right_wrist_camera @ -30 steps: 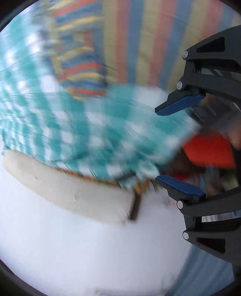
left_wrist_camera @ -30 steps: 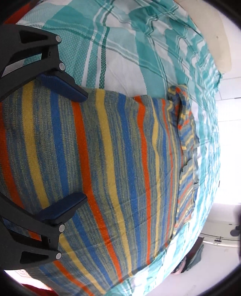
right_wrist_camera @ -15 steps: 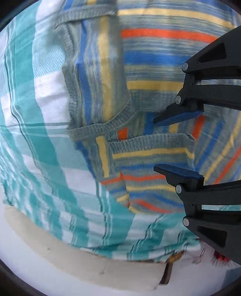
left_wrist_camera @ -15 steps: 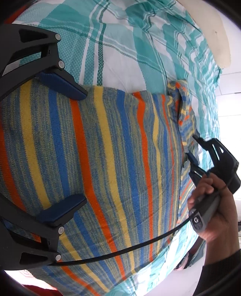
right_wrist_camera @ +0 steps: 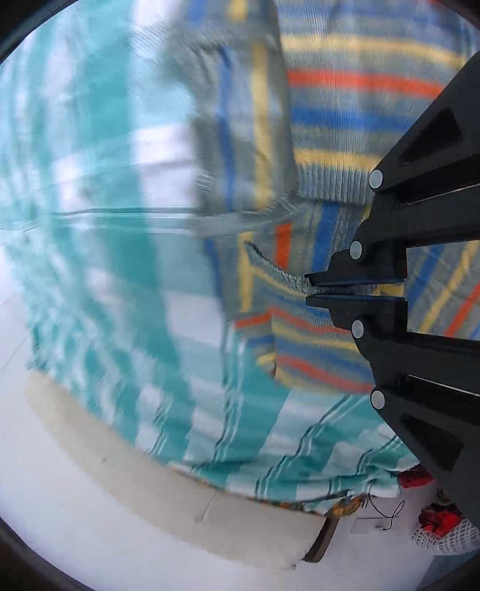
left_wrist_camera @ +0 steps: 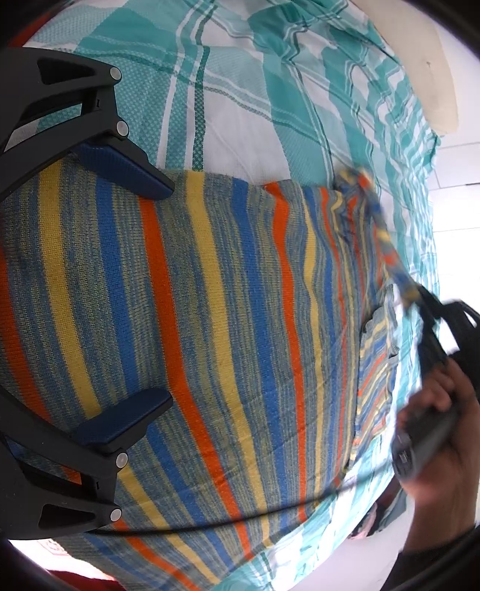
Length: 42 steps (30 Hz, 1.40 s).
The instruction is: Fold small clothes
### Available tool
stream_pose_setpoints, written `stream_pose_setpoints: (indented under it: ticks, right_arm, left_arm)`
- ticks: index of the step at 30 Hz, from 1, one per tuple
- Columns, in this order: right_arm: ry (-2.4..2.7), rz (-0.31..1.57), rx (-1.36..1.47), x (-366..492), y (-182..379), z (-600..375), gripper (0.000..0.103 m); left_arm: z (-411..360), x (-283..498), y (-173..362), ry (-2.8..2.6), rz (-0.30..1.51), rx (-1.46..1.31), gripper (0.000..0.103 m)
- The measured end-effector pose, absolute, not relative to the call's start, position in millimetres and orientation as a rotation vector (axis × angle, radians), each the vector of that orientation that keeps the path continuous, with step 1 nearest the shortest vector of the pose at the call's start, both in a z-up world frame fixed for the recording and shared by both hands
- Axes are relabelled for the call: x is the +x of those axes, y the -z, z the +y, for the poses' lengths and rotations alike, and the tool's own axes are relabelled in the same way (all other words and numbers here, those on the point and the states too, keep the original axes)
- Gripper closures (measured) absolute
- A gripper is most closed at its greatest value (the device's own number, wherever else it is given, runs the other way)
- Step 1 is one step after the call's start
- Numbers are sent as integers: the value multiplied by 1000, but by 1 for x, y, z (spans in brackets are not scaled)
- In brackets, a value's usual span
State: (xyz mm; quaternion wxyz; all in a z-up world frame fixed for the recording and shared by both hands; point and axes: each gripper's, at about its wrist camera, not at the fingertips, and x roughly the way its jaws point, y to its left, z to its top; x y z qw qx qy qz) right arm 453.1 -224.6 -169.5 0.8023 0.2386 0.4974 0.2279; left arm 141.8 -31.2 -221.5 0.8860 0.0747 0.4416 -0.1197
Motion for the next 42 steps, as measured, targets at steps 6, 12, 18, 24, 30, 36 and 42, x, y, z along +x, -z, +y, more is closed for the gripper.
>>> stream_pose_setpoints:
  ticks: [6,12,18,24,30,36,42]
  right_arm:
    - [-368,1005,434,432,138,-277,99]
    - [-176,1159,378,436,185,-305,84]
    - [-172,1062,330,415,167,-306,73]
    - [-246,1191,270,413,195,-287,74]
    - [-226,1073,521,382,188,-319,62]
    - [-169,1140,748,384,212,-334,65]
    - [-88,1134,792,388,218,-339,100]
  left_arm:
    - [-31,142,222,248,917,157,1]
    - [-32,143,222,243,916,162,1]
    - [-32,143,222,242,911,166,1]
    - [-32,141,222,241,906,168,1]
    - [-30,138,222,241,896,172,1]
    - [-31,139,222,240,897,173,1]
    - [-31,139,221,241,897,173,1]
